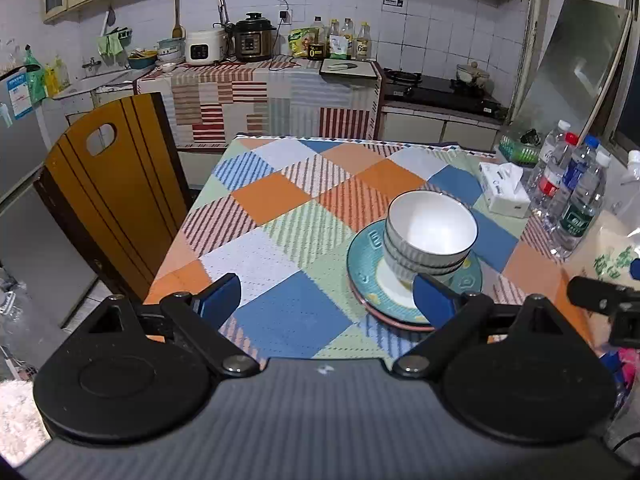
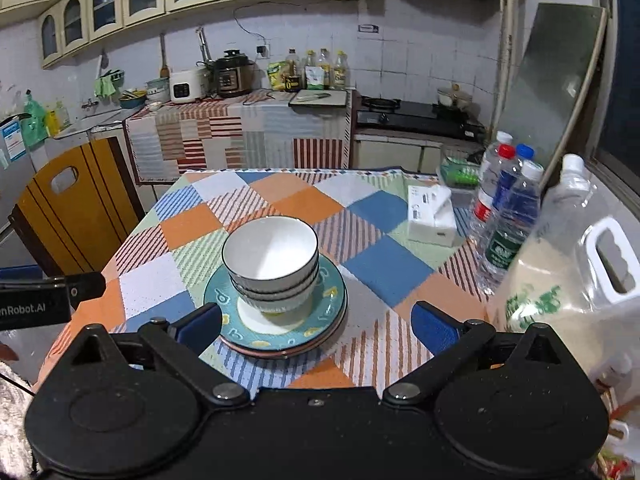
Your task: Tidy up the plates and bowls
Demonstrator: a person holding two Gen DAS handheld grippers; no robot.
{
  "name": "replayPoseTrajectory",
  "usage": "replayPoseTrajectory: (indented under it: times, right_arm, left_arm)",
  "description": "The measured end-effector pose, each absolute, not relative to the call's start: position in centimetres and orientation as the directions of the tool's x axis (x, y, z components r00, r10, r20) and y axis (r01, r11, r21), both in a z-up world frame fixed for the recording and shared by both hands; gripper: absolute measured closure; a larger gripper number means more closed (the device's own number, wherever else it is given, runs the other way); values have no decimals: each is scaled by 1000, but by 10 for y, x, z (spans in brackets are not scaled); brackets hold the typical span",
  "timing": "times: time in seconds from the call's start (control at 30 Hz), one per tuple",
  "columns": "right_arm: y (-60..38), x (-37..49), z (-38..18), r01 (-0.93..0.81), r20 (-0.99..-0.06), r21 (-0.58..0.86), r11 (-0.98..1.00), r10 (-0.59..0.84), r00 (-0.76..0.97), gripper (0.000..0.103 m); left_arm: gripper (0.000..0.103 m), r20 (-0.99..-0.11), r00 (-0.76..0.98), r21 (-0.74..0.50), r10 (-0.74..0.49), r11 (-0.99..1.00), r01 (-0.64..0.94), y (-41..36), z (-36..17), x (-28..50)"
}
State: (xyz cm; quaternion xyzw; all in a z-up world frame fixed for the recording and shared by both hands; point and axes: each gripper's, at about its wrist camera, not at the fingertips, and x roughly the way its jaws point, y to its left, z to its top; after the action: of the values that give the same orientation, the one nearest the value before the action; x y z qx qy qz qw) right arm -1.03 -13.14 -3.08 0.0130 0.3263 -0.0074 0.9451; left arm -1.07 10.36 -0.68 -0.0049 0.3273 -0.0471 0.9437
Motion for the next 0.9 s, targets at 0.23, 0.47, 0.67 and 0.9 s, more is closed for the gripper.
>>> replayPoseTrajectory:
  times: [0.23, 0.47, 0.67, 0.9]
  right_arm:
    - [-124, -19, -35, 26, -619, -5, 1000, -23, 785, 1]
    - [-120, -24, -37, 47, -610, -31, 998, -56, 791, 1]
    - [-120, -27, -41, 72, -595, -61, 996, -94, 798, 1]
    - [-117, -27, -50, 84, -599, -55, 995, -100, 795, 1]
  left_arm:
    - [9, -608, 788, -38, -93, 995, 88, 109, -5, -29]
    - [9, -612, 787, -44, -78, 997, 65, 115, -7, -28]
    - [9, -616, 785, -34, -70, 998, 62, 116, -14, -23]
    - [8, -626, 777, -26, -71, 997, 69, 116, -26, -21]
